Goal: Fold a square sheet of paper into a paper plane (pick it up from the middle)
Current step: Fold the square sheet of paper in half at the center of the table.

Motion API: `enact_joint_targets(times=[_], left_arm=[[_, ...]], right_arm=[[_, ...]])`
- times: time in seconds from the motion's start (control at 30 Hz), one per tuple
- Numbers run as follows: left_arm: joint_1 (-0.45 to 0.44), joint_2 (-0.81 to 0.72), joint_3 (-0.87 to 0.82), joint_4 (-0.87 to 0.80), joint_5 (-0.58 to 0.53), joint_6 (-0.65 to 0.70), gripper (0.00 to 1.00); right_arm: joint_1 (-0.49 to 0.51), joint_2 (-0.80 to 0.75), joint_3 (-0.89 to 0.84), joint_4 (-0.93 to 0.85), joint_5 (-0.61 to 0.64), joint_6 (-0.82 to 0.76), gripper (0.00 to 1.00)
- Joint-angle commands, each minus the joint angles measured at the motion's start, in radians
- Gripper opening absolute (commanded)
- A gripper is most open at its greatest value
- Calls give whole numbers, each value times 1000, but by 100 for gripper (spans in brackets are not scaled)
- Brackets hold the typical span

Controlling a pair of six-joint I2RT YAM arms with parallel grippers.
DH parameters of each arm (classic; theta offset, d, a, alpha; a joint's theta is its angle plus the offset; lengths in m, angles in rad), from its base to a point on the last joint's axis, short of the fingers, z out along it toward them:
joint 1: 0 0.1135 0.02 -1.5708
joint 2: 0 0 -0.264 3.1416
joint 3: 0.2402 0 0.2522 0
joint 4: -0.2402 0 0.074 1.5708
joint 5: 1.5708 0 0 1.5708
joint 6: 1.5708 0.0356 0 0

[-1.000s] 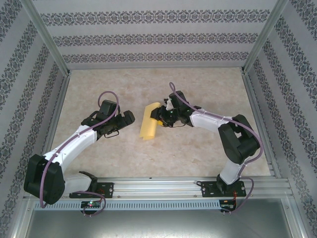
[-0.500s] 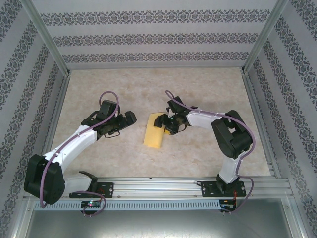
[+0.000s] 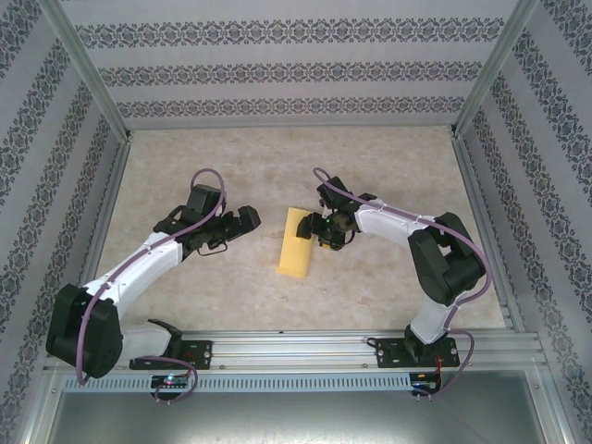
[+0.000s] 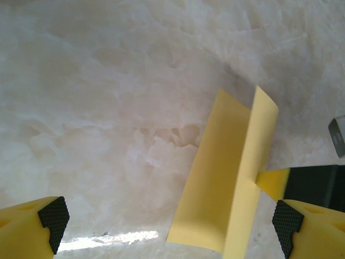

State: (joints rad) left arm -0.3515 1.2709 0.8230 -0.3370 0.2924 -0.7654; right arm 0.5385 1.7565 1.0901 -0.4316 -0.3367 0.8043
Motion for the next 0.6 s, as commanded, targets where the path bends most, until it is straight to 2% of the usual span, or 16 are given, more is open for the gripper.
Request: enact_joint_targets(times=[0.0,0.2,0.57], left_arm=[[-5,39,22,49,59,27,100],[-26,75,38,49,58,25,100],[-28,62,33,26,39,37,100]], right_arm=[[0,3,-10,-44,81,18,71],[37,50,27,-61,116,35,75],[67,103,58,-105,188,70,78]])
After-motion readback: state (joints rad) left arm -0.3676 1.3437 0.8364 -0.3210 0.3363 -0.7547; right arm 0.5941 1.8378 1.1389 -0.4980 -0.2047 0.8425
